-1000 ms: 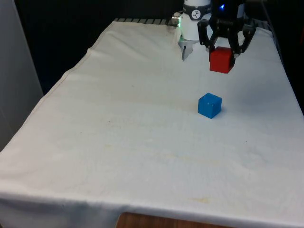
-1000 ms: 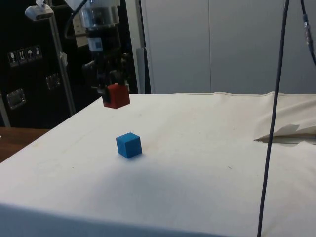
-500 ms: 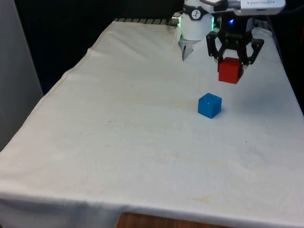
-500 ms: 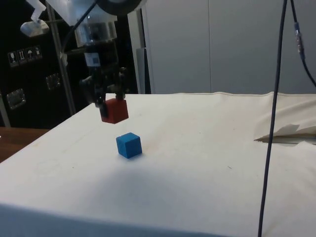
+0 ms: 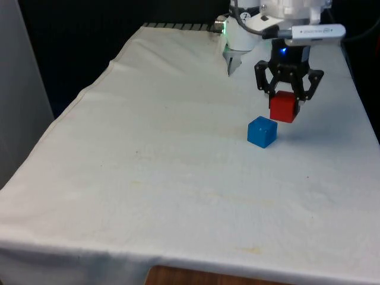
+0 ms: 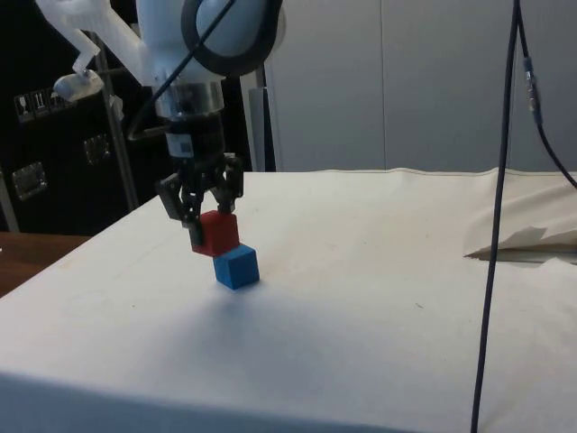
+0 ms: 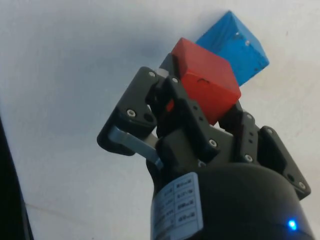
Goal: Stack the two cubes.
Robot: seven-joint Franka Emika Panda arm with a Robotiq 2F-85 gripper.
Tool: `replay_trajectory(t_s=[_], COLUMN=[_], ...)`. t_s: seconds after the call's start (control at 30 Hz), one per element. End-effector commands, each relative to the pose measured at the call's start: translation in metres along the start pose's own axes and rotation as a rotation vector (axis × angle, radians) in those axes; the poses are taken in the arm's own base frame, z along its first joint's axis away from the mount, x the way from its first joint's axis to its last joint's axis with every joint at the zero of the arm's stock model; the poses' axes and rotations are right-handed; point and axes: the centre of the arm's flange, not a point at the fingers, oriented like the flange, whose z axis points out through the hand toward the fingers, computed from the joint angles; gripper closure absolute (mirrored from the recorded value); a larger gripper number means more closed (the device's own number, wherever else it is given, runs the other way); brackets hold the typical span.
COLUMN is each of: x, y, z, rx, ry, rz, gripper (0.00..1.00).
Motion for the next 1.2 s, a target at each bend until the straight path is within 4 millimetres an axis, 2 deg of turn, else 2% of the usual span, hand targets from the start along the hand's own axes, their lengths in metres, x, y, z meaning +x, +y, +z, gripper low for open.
replay_trajectory(t_s=[0.0,0.1,0.37,0.8,1.0,1.03,1.07,1.1,1.17], x=[0.001,0.002,0.013,0.013,0.012,0.013,0.013,0.013,0.013], y=[0.002,0.005,0.026,0.028,0.028,0.028,0.028,0.028,0.028], z=[0.003,0.006,0.020,0.027,0.028,0.028,0.028,0.028,0.028], rx=[0.008,-0.001,-0.006,-0.018,-0.023,-0.020,-0.020,-0.020,-0.020], ry=[0.007,0.000,-0.003,-0.012,-0.020,-0.015,-0.016,-0.016,-0.016], rz=[0.001,0.004,0.015,0.016,0.015,0.015,0.015,0.015,0.015], gripper=[0.98,0.98,0.98,0.98,0.38,0.38,0.28,0.04,0.00])
